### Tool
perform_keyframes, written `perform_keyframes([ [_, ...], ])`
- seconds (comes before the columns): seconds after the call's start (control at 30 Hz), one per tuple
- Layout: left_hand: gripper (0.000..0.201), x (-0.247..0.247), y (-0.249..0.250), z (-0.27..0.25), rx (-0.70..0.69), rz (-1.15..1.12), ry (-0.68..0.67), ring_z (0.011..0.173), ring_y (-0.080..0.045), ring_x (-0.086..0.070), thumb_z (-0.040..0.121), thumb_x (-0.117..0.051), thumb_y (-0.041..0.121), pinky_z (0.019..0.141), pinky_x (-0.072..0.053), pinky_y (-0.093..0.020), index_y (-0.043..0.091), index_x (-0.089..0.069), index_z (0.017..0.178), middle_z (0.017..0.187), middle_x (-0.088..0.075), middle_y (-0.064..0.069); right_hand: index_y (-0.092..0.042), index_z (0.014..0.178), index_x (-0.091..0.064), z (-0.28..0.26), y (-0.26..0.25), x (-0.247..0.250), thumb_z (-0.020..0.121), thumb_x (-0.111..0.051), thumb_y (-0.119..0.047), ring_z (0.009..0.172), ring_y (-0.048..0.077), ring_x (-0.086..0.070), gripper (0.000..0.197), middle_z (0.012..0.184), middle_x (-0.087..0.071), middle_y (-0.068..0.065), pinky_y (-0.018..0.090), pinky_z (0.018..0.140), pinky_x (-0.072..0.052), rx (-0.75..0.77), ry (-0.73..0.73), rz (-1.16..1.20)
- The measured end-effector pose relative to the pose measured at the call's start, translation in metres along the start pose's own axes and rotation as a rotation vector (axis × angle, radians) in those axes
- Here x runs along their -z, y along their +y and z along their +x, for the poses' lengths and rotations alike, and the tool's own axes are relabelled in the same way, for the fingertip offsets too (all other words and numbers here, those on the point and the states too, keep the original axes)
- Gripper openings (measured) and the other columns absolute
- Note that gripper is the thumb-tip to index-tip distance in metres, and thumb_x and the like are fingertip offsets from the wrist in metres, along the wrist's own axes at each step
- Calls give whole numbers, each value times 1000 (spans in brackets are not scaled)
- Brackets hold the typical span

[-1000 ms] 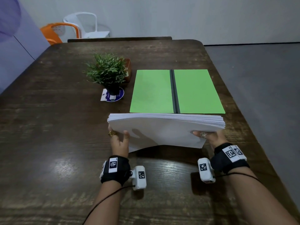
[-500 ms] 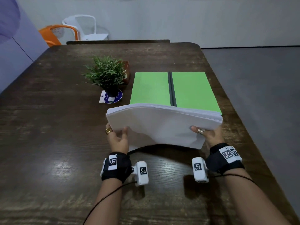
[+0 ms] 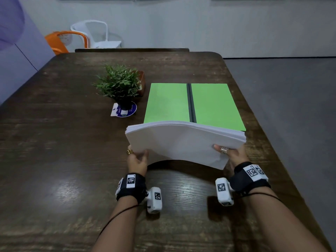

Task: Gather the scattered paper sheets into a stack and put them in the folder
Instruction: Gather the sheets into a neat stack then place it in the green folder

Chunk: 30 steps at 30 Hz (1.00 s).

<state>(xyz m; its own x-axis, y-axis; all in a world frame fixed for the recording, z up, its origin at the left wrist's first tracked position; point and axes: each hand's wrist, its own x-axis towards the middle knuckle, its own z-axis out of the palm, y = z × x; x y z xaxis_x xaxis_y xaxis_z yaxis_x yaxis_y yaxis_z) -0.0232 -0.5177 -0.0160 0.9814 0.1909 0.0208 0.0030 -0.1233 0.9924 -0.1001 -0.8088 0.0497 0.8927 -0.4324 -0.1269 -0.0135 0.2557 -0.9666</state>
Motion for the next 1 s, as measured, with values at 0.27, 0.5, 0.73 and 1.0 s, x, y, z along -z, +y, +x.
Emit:
perform_keyframes([
  [0.27, 76, 1, -2, -6, -67, 18, 17, 134, -21, -39, 83, -67, 20, 106, -34, -21, 12, -24, 145, 146, -38, -8, -16, 97, -63, 4, 5, 8, 52, -82, 5, 86, 14, -69, 53, 91, -72, -2, 28, 69, -54, 33, -63, -94],
  [0.5, 66, -12, 22, 11, -129, -152, 52, 127, -16, -45, 82, -56, 46, 103, -39, -30, 25, -29, 139, 135, -45, -2, -10, 103, -62, 5, 6, 8, 20, -95, -41, 89, 15, -68, 94, 93, -73, 1, 26, 69, -56, 38, -52, -98],
  [0.73, 63, -23, 5, 22, -67, -92, 134, 117, -18, -51, 83, -52, 50, 104, -40, -32, 34, -23, 136, 135, -42, -13, -14, 92, -63, 3, 1, 5, 26, -95, -29, 84, 10, -69, 75, 85, -74, -6, 26, 69, -56, 25, -39, -103],
  [1.0, 29, -22, 51, 21, -285, -82, 200, 85, -2, -59, 80, -59, 23, 77, -47, -17, 21, -47, 106, 96, -60, -2, -15, 100, -62, 5, 3, -1, 61, -73, 14, 87, 16, -68, 50, 97, -70, 5, 33, 75, -56, 23, 115, 0],
])
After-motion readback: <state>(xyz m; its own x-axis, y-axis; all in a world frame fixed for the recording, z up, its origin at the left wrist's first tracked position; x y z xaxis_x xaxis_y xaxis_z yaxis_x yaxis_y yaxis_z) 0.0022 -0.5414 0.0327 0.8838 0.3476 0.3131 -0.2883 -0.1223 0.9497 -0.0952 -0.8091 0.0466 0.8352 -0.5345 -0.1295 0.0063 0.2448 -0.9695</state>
